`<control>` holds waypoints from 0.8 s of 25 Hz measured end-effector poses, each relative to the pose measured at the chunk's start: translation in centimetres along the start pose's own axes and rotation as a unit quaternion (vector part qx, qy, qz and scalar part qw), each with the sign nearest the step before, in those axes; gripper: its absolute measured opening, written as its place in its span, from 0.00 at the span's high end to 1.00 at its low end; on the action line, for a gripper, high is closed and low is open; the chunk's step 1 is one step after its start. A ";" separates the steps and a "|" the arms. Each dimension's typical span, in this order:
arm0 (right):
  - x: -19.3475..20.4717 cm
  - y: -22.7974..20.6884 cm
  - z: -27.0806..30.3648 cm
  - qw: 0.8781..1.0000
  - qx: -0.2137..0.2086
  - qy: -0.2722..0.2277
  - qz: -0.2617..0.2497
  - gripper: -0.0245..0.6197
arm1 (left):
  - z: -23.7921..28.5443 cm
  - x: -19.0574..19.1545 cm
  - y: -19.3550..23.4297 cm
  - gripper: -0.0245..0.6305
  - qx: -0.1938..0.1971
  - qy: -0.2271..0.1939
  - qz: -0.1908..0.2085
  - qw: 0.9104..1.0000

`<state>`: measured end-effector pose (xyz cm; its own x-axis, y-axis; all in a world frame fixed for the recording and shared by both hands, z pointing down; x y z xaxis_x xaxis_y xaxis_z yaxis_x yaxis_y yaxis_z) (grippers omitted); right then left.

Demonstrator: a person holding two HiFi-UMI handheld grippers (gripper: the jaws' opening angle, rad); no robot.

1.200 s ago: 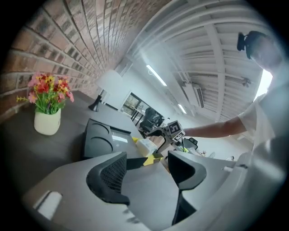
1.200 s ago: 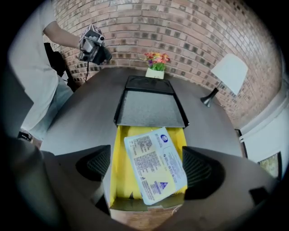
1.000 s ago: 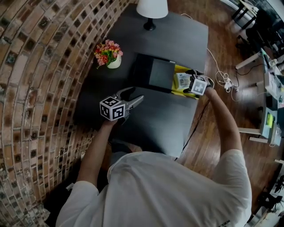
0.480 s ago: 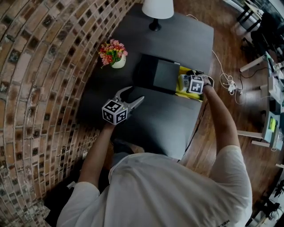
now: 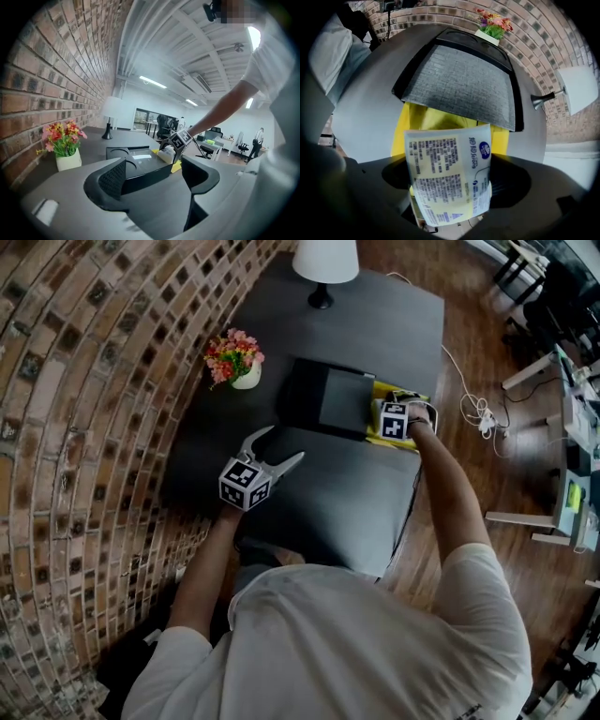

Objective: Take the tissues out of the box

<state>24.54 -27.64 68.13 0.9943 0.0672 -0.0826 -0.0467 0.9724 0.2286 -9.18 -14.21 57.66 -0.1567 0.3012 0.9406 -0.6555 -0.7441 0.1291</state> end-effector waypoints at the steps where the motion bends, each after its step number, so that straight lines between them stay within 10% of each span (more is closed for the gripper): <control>1: 0.1 0.2 -0.1 1.000 0.006 -0.001 0.004 0.25 | 0.0 0.1 -0.2 0.39 0.003 0.001 -0.001 1.000; 6: 0.7 2.0 -2.0 0.990 0.012 -0.083 0.116 0.28 | -0.1 0.0 -0.2 0.39 0.022 0.010 -0.004 1.000; 14: 1.9 5.7 -10.0 0.919 0.148 -0.214 0.297 0.29 | 0.6 -1.0 -0.1 0.42 0.058 -0.016 -0.019 0.998; 17: 1.8 7.4 -13.5 0.878 0.184 -0.265 0.355 0.29 | 0.6 -1.7 -0.2 0.43 0.076 -0.031 -0.017 0.996; 20: 1.6 9.4 -16.8 0.811 0.214 -0.334 0.429 0.29 | 0.4 -2.7 -0.5 0.44 0.091 -0.047 -0.014 0.995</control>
<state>24.12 -14.68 53.86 0.4489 0.4031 0.7975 -0.8547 0.4542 0.2515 -8.12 -14.92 55.23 -0.0643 0.2731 0.9598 -0.5136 -0.8337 0.2029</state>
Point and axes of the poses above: the fingertips, and each gripper's own axes: z forward along the fingers, y to its left, x out of its underside, the point moved 9 cm from there along -z, backward along the fingers, and after that the axes turned 5 degrees about z, right-handed, at the moved point
